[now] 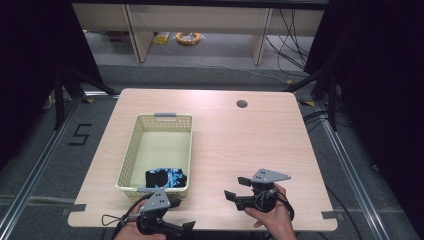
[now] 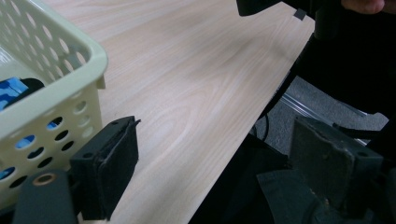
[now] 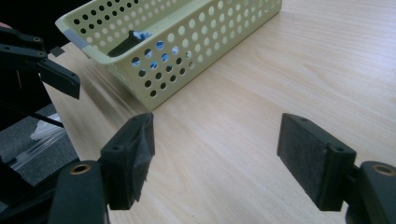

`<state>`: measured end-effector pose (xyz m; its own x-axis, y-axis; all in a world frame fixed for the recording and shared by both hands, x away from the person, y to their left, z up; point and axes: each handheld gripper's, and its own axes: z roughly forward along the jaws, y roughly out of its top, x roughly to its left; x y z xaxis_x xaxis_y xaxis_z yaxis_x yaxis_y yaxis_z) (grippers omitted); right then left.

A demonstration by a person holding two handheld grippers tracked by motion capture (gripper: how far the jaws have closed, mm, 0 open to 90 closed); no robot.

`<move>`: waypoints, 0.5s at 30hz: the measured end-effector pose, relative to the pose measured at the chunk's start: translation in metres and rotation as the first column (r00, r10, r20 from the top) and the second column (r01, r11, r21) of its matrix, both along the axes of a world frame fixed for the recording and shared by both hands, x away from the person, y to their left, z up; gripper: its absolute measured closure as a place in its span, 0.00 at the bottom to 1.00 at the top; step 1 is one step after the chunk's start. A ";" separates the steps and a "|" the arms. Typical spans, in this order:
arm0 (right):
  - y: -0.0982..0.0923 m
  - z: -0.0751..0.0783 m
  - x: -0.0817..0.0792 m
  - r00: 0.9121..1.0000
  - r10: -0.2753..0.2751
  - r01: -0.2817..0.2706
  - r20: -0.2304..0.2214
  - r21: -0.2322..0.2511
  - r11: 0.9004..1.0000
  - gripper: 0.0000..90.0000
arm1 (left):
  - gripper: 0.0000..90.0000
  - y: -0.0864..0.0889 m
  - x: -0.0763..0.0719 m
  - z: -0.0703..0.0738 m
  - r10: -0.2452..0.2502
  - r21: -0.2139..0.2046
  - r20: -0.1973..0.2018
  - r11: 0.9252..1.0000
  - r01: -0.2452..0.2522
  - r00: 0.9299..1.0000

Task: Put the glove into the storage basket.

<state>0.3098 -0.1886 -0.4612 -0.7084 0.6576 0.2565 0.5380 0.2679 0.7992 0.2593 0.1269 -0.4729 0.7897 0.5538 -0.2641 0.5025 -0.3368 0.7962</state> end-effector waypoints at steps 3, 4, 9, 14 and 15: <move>-0.001 -0.001 0.000 1.000 0.010 -0.010 0.027 -0.014 1.000 0.30 | 0.18 0.000 -0.002 -0.002 -0.012 -0.003 0.010 1.000 0.012 1.000; -0.001 -0.003 -0.001 0.999 0.025 -0.024 0.039 -0.006 1.000 0.28 | 0.18 -0.001 -0.002 -0.003 -0.005 -0.011 0.010 1.000 0.005 1.000; -0.002 -0.005 -0.006 0.999 0.027 -0.027 0.036 -0.008 1.000 0.26 | 0.18 0.002 -0.003 -0.007 -0.003 -0.005 0.004 1.000 0.003 1.000; -0.004 -0.007 -0.011 0.999 0.019 -0.018 0.030 -0.020 1.000 0.24 | 0.18 0.005 -0.003 -0.009 -0.016 0.023 0.003 1.000 0.016 1.000; -0.005 -0.008 -0.013 0.998 0.031 -0.030 0.046 -0.029 0.999 0.21 | 0.18 0.006 -0.003 -0.010 -0.021 0.031 0.004 0.999 0.021 1.000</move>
